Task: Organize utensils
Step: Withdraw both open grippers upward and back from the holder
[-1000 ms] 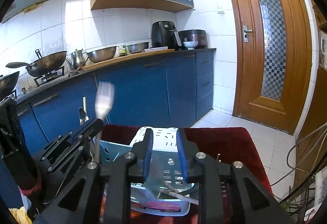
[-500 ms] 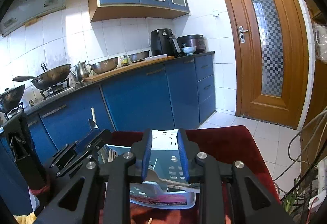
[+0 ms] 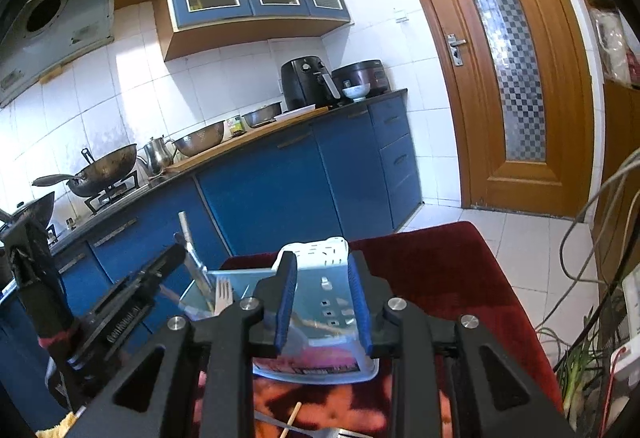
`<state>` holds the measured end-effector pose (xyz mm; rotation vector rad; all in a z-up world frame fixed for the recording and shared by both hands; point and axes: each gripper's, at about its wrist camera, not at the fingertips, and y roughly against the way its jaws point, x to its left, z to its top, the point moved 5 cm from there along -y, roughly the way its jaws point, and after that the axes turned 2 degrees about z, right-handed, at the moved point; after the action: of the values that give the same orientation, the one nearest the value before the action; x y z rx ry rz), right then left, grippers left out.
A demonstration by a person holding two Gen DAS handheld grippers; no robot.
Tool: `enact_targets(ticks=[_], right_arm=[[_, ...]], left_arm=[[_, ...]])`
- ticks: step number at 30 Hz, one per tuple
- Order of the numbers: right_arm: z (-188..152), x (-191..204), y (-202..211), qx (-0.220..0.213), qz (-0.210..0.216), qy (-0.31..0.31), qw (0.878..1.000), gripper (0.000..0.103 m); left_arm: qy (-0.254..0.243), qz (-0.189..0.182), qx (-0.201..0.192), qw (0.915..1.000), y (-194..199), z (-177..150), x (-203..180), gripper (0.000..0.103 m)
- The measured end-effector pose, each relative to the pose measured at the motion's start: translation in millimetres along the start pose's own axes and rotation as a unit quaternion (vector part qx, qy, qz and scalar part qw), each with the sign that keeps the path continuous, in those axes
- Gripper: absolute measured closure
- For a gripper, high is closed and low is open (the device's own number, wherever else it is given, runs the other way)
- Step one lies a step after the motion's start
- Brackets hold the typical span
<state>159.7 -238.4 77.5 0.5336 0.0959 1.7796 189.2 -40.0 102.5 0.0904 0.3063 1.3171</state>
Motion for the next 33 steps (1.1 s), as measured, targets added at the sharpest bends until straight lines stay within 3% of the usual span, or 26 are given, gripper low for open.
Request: enact_targets(ticks=[15,25,33], right_arm=[[-21.6,-7.5,20.3,0.017,0.001,-0.022,1.0,0.074],[-63.3,-18.4,20.6,0.068,0.0,-0.06,0.996,0.073],[-111.1,-25.2,11.5,0.127,0.009,-0.121,0.984,0.073]], left_arm=[[-0.011,-0.008,0.013,0.9998,50.3,8.7,-0.8,0.079],[0.005,-0.002,0.06,0.9982,68.6,-29.6,10.7,0.079],[0.016,0.014,0.103,0.9945,71.5,-65.6,25.8,0.079]])
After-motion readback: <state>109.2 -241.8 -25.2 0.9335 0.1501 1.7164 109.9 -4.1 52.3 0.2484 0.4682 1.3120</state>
